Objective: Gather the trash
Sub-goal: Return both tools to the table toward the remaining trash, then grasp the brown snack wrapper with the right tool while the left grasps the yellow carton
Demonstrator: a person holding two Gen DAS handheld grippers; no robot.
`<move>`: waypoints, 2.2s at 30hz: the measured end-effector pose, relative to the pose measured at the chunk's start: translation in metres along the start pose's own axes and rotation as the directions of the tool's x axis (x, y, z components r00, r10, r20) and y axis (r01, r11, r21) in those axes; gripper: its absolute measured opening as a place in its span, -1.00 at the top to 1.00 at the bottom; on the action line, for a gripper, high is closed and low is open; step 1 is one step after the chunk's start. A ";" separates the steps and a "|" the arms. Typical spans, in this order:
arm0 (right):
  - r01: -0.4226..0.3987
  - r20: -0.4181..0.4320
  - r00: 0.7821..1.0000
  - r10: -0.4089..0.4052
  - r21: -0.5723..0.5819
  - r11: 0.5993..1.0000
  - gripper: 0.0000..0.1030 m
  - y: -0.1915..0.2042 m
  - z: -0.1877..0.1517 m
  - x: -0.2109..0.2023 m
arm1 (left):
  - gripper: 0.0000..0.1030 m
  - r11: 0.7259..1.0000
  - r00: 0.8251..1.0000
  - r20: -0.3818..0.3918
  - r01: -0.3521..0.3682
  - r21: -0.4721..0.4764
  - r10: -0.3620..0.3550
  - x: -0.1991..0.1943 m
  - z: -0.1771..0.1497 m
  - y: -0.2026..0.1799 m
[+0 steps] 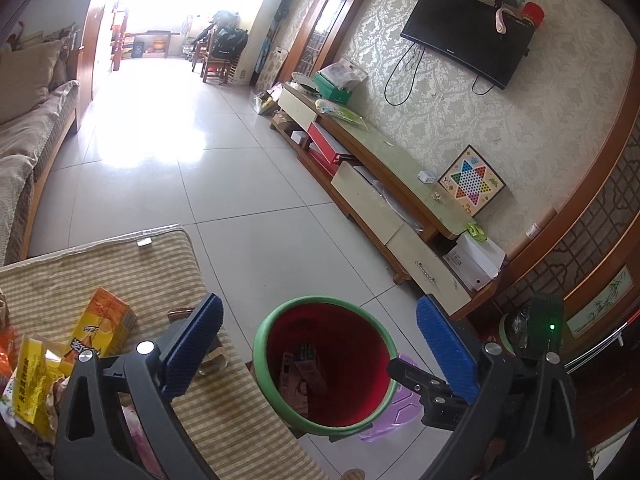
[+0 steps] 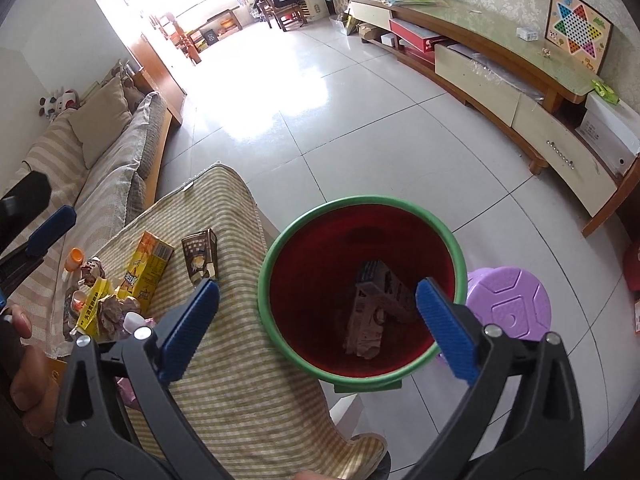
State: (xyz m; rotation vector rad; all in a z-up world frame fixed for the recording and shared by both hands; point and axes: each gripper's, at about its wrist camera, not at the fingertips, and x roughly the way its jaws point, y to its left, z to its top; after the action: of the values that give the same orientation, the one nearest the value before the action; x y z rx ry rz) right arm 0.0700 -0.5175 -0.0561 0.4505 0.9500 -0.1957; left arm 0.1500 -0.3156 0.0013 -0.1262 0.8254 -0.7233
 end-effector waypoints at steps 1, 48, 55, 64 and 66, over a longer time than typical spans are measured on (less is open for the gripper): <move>-0.001 0.001 1.000 0.001 -0.011 1.000 -0.90 0.005 0.000 0.000 | -0.84 1.000 1.000 0.012 -0.013 0.000 0.013 -0.007 -0.001 0.004; 0.026 -0.184 0.979 -0.091 -0.329 0.944 -0.86 0.179 0.003 0.166 | -0.11 0.942 0.912 -0.318 -0.311 -0.127 0.259 -0.034 -0.059 0.278; 0.040 -0.250 0.959 -0.137 -0.360 0.932 -0.40 0.180 -0.009 0.202 | 0.29 0.945 0.896 -0.366 -0.308 -0.107 0.251 -0.014 -0.063 0.279; 0.054 -0.216 0.965 -0.150 -0.396 0.917 0.08 0.183 -0.014 0.194 | 0.61 0.944 0.891 -0.383 -0.307 -0.118 0.242 -0.008 -0.063 0.279; 0.050 -0.208 0.967 -0.146 -0.407 0.912 0.09 0.186 -0.016 0.190 | 0.62 0.944 0.896 -0.373 -0.306 -0.127 0.240 -0.010 -0.063 0.280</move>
State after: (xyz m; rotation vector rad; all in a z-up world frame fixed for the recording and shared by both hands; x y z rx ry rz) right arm 0.2331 -0.3386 -0.1664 0.0448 1.2143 -0.0352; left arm 0.2511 -0.0863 -0.1397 -0.0414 1.2292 -0.4034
